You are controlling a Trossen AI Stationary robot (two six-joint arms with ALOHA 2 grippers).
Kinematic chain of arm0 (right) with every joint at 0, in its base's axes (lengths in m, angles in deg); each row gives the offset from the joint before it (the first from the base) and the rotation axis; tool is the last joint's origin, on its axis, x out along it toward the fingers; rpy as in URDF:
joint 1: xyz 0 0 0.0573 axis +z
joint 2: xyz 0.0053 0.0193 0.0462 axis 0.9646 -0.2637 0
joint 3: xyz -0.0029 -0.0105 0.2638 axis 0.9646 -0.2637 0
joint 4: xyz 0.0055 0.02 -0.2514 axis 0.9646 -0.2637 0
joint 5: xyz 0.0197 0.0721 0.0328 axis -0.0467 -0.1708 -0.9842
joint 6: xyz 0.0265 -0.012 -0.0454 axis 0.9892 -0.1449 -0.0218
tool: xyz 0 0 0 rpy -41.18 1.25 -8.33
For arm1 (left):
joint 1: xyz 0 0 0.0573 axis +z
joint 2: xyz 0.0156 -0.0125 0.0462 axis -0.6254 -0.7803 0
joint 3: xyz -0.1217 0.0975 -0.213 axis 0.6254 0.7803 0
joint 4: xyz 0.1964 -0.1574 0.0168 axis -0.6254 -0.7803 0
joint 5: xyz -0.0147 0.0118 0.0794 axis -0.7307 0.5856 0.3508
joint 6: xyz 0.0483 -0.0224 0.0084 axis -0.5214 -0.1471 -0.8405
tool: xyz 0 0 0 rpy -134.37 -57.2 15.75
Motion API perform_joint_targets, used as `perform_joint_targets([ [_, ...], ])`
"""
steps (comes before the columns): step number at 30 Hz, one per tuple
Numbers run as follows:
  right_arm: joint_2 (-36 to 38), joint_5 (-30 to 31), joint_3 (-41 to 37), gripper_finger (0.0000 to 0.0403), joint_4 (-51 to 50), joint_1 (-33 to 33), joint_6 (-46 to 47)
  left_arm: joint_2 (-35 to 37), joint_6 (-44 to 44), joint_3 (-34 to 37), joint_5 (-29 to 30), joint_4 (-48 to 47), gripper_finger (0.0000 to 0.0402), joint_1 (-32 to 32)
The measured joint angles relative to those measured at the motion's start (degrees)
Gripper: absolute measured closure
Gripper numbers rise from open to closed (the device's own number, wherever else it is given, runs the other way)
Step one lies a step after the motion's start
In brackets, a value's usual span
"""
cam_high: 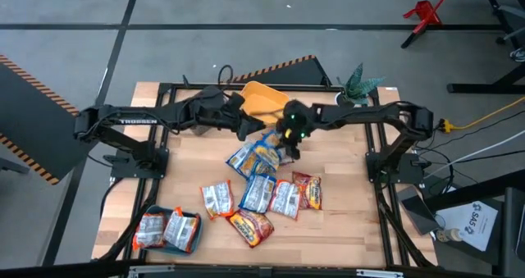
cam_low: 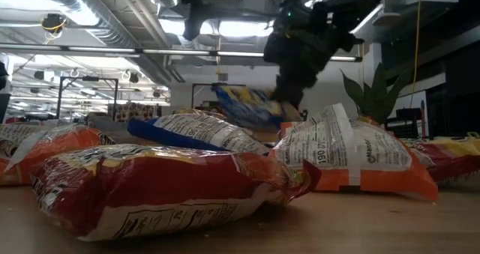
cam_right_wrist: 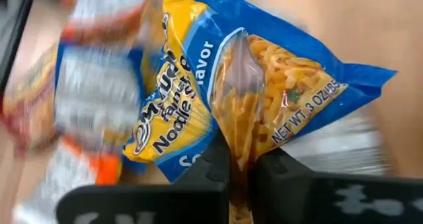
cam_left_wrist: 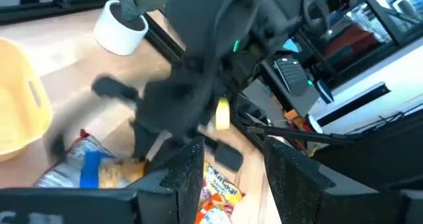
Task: Sort Maruchan noodles
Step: Put the blue noodle pack into the yellow bin
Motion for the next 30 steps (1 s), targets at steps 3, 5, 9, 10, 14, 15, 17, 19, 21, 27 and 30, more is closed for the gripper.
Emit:
perform_joint_targets([
  [3, 2.22, 1.25, 1.44, 0.0392, -0.16, -2.88, 3.65, 1.13, -1.02, 0.0, 0.96, -0.1, 0.025, 0.91],
  [5, 3.89, 1.8, 2.2, 0.0397, -0.09, -4.99, 5.35, 1.58, -1.0, 0.0, 2.5, -1.16, 0.025, 1.64],
  [9, 7.97, 3.15, 3.65, 0.0394, 0.01, -8.95, 9.1, 1.7, -2.06, 0.0, 2.62, -3.19, 0.025, 3.24],
  [10, 8.96, 3.85, 3.97, 0.0394, 0.02, -9.69, 9.71, 1.72, -2.48, 0.0, 2.23, -3.2, 0.025, 3.46],
  [14, 12.39, 5.01, 4.88, 0.0398, 0.14, -11.41, 10.08, 1.18, -4.11, 0.0, 2.19, -3.24, 0.025, 4.05],
  [15, 12.83, 5.08, 5.12, 0.0398, 0.18, -11.36, 10.07, 1.07, -4.62, 0.0, 2.26, -3.52, 0.025, 4.24],
  [17, 13.36, 4.9, 5.49, 0.0397, 0.02, -11.11, 10.06, 1.08, -6.04, 0.0, 2.75, -3.44, 0.025, 4.68],
  [19, 13.41, 4.61, 5.95, 0.0395, -0.03, -10.93, 10.07, 1.13, -7.91, 0.0, 2.52, -3.36, 0.025, 5.06],
  [21, 13.41, 4.4, 6.37, 0.0395, 0.08, -10.25, 10.22, 1.11, -8.85, 0.0, 1.33, -3.43, 0.0247, 5.49],
  [27, 13.41, 3.76, 7.76, 0.0398, 0.28, -9.55, 10.22, 1.11, -9.78, 0.0, 1.83, -3.36, 0.0211, 5.77],
  [30, 13.41, 3.83, 8.54, 0.0395, 0.16, -9.56, 10.26, 1.11, -9.45, 0.0, 3.79, -3.1, 0.0188, 5.7],
])
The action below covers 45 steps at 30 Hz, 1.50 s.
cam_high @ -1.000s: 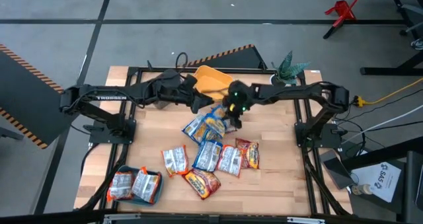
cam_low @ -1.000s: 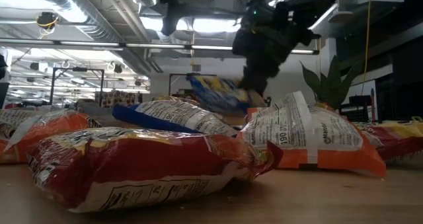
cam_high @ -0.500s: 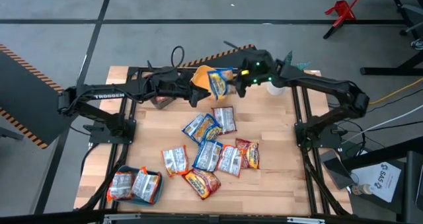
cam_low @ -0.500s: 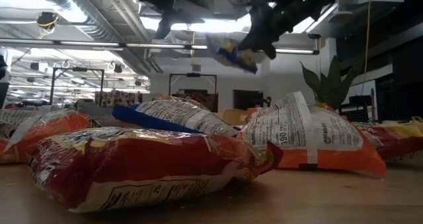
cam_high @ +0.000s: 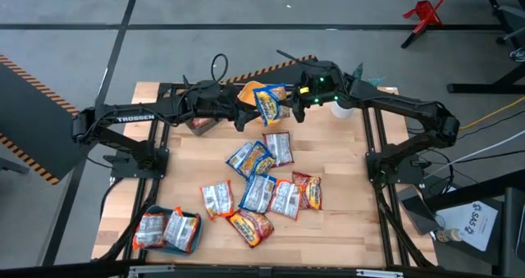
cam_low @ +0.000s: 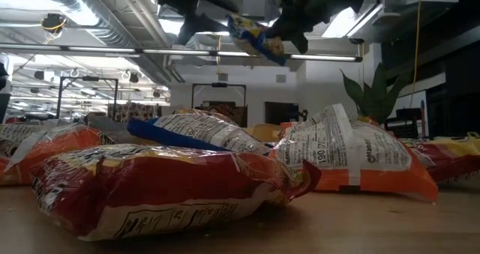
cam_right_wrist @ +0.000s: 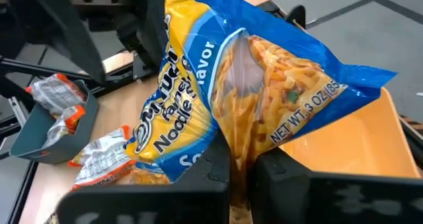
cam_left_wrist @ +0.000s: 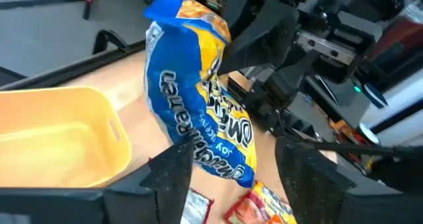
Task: Sort Maruchan noodles
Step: Put the blue noodle pack into the yellow bin
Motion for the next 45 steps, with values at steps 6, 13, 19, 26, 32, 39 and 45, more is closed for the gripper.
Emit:
perform_joint_targets([
  [6, 0.33, 0.35, 1.87, 0.0393, -0.75, -0.12, -2.0, 0.0, 1.71, 0.0, 2.09, -0.29, 0.0154, 0.07],
  [13, 0.33, 0.22, 3.04, 0.0392, 0.26, 0.84, -2.12, -0.02, 3.06, 0.0, 7.29, 5.9, 0.0147, 0.07],
  [19, 0.33, -0.02, 3.04, 0.0391, 1.01, 1.22, -2.34, -0.51, 3.1, -0.02, 6.97, 10.25, 0.0147, 0.04],
  [26, 0.31, -0.07, 3.02, 0.0391, 2.81, 2.01, -2.25, -5.31, 7.19, -0.02, 4.45, 14.43, 0.0147, -0.14],
  [32, 0.31, 0.23, 3.0, 0.0391, 2.52, 2.73, -2.32, -6.01, 7.5, -0.02, 5.48, 17.07, 0.015, -0.33],
  [39, 0.31, -0.07, 2.96, 0.039, 2.52, 2.71, -2.36, -5.99, 9.11, -0.02, 5.59, 16.81, 0.0197, -0.33],
  [45, 0.31, -0.11, 2.93, 0.0354, 2.46, 2.58, -2.44, -6.0, 10.39, -0.02, 5.64, 16.66, 0.0241, -0.33],
])
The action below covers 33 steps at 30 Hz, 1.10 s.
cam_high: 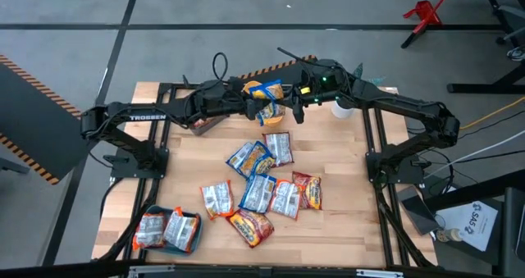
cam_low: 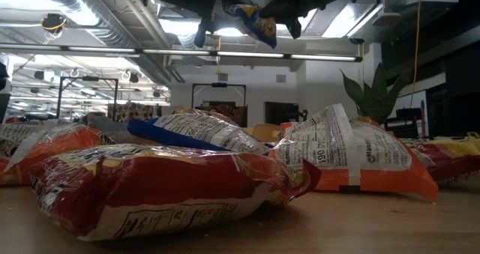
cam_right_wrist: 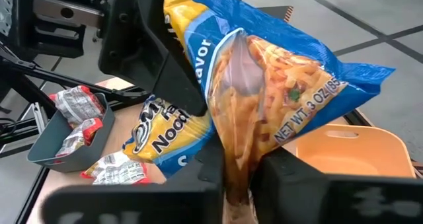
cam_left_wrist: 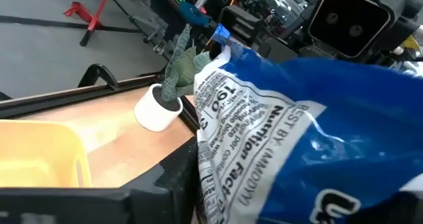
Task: Sort Maruchan noodles
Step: Put the blue noodle pack into the yellow bin
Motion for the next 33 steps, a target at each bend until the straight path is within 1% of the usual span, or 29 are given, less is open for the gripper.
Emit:
perform_joint_targets([
  [3, 0.0, -0.02, 0.0, 0.0311, 0.02, 0.0, 0.0, 0.01, 0.0, 0.0, 0.07, -0.15, 0.0251, 0.0],
  [7, 0.06, -0.03, 0.0, 0.0258, 0.07, -0.01, -0.64, 0.01, 0.1, 0.0, 1.25, -0.46, 0.0254, 0.0],
  [9, 0.8, 0.09, -0.02, 0.0238, -0.06, -0.66, -0.99, 0.01, 0.38, 0.0, 2.5, -0.46, 0.0254, 0.0],
  [12, 3.11, 1.28, -0.02, 0.022, 0.18, -1.99, -1.06, 0.01, 2.28, 0.0, 4.82, -0.53, 0.0255, 0.23],
  [15, 5.68, 2.46, -0.02, 0.0213, 0.08, -4.06, -1.06, 0.03, 4.23, 0.0, 8.0, -2.28, 0.0256, 0.83],
  [19, 9.05, 4.4, 0.0, 0.0212, -0.56, -6.63, -1.05, 0.03, 8.64, 0.0, 16.31, -4.63, 0.0256, 1.64],
  [21, 10.13, 4.66, 0.0, 0.0212, -1.18, -7.36, -1.05, -0.73, 11.16, 0.0, 19.3, -4.71, 0.0256, 1.97],
  [24, 11.09, 4.76, 0.0, 0.0212, -1.74, -7.69, -1.04, -2.81, 14.5, 0.02, 20.9, -4.74, 0.0256, 2.02],
  [27, 11.06, 4.68, 0.0, 0.0212, -2.43, -7.54, -1.03, -6.44, 15.6, -0.02, 20.76, -3.41, 0.0256, 1.95],
  [33, 10.99, 4.68, 0.0, 0.0212, -5.74, -7.52, -1.05, -14.17, 25.1, 0.02, 23.17, 0.28, 0.0256, 2.03],
])
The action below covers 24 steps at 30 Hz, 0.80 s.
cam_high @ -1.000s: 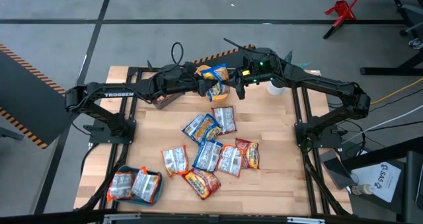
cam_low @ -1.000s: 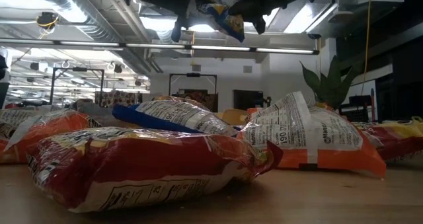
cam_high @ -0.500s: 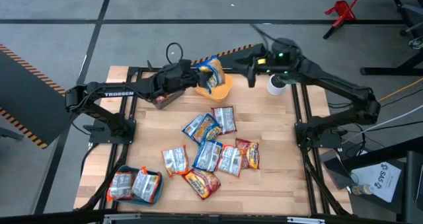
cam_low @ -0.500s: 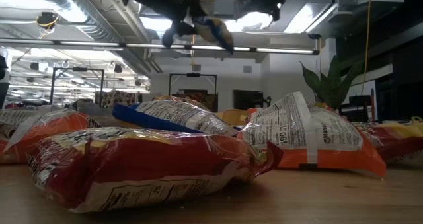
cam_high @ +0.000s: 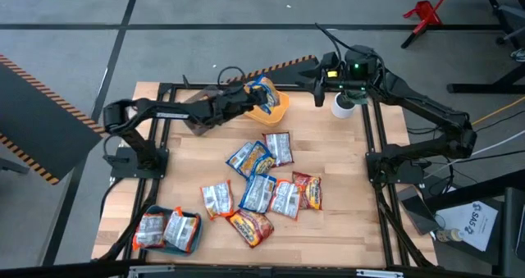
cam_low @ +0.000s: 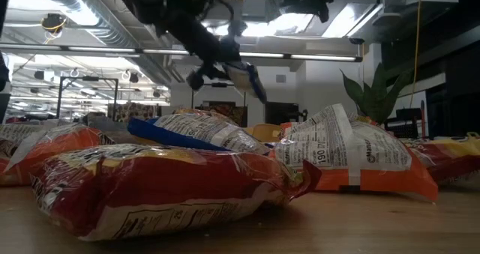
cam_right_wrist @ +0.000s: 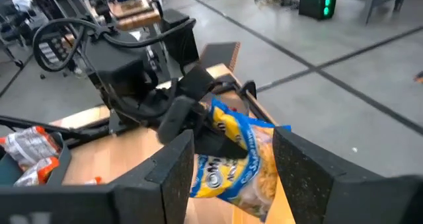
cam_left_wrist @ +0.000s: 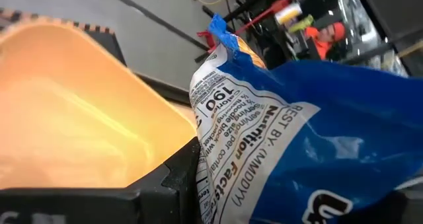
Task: Sort Maruchan noodles
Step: Put the blue noodle pack into the yellow bin
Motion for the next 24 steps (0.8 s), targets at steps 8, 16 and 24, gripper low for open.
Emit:
perform_joint_targets([
  [8, -0.02, 0.0, 0.0, 0.0212, -2.13, 0.0, -1.21, -4.9, -9.39, 0.0, -2.78, 2.8, 0.0257, 1.38],
  [16, -0.02, 0.0, 0.0, 0.0212, -3.02, 0.0, -1.25, -4.88, -32.25, -0.02, -1.12, 3.08, 0.0257, 2.88],
  [24, -0.02, 0.0, 0.0, 0.0212, -4.72, 0.0, -1.25, -4.88, -47.69, 0.0, 5.49, 3.0, 0.0257, 4.58],
])
